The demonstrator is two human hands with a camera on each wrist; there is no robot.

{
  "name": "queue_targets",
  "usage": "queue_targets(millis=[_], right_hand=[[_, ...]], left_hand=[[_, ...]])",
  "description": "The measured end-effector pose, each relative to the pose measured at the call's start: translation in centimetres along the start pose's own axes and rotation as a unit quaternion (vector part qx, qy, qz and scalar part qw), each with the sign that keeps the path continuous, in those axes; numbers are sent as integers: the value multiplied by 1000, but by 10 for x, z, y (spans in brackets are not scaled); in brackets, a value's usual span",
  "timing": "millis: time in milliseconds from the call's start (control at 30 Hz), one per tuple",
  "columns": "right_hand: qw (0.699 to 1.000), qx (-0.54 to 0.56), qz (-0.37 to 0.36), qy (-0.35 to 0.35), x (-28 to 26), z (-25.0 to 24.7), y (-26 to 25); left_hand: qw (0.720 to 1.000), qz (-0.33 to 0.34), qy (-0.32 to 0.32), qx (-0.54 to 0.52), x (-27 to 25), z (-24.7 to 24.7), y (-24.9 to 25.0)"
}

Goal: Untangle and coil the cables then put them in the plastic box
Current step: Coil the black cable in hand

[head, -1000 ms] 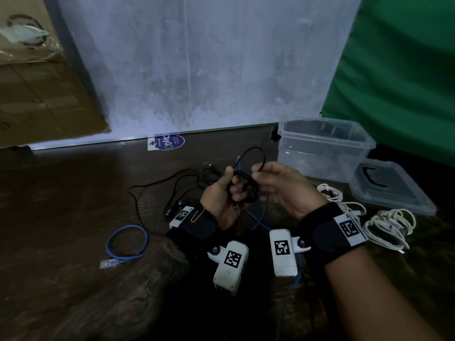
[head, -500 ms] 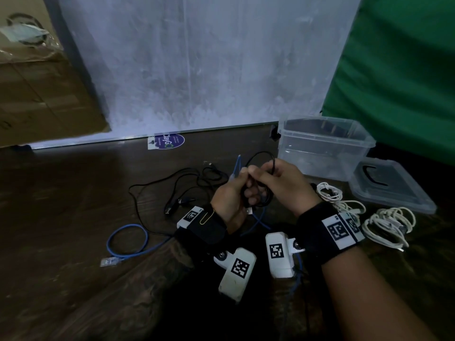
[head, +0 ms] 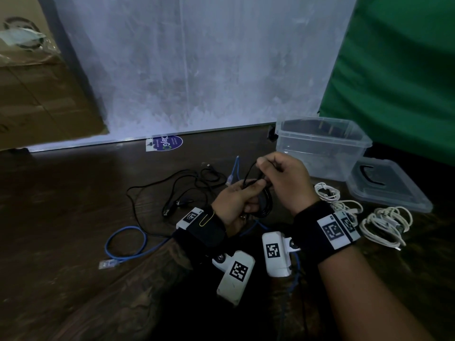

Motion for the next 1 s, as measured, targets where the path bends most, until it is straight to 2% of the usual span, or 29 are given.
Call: queue_targets(millis=[67, 233, 300, 333, 400, 467, 567, 667, 700, 767, 833, 900, 1000], right_hand=[[1000, 10, 4, 2, 1, -2, 2], [998, 58, 3, 6, -1, -6, -7], [995, 88, 42, 11, 0, -5, -7], [990, 110, 86, 4, 0, -4, -3], [966, 167, 194, -49, -3, -2, 4], [940, 205, 249, -113, -6, -2, 8], [937, 214, 243, -127, -4, -10, 7], [917, 252, 261, -163, -3, -11, 8], [923, 241, 249, -165, -4, -11, 8], [958, 182, 181, -124, -2, -15, 4], [983, 144, 108, -33, 7, -28, -5], [983, 152, 73, 67, 18, -47, -8], [970, 176, 48, 160, 27, -66, -4]], left_hand=[[1000, -6, 2, -9, -2, 0, 1], [998, 32, 52, 28, 5, -8, 0], [997, 52, 52, 34, 8, -11, 0], [996, 68, 49, 35, 8, -11, 0], [995, 92, 37, 31, 8, -10, 0], [994, 103, 26, 25, 8, -10, 0], [994, 102, 20, 45, 10, -9, -2], [994, 100, 20, 36, 9, -7, -5], [995, 94, 21, 39, 8, -6, -6], [996, 65, 23, 64, 8, -6, -7], [998, -9, 8, 69, 6, -3, -7], [995, -80, -15, 48, 2, 2, -8], [992, -109, -32, 57, -3, 10, -9]])
Point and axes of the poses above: each hand's wrist, its own x-axis towards the middle knuckle, its own z-axis out of the palm, y = z × x, the point moved 3 cm from there along x, towards the middle knuckle, and after that the axes turned 12 degrees about y, right-handed, at the moved point
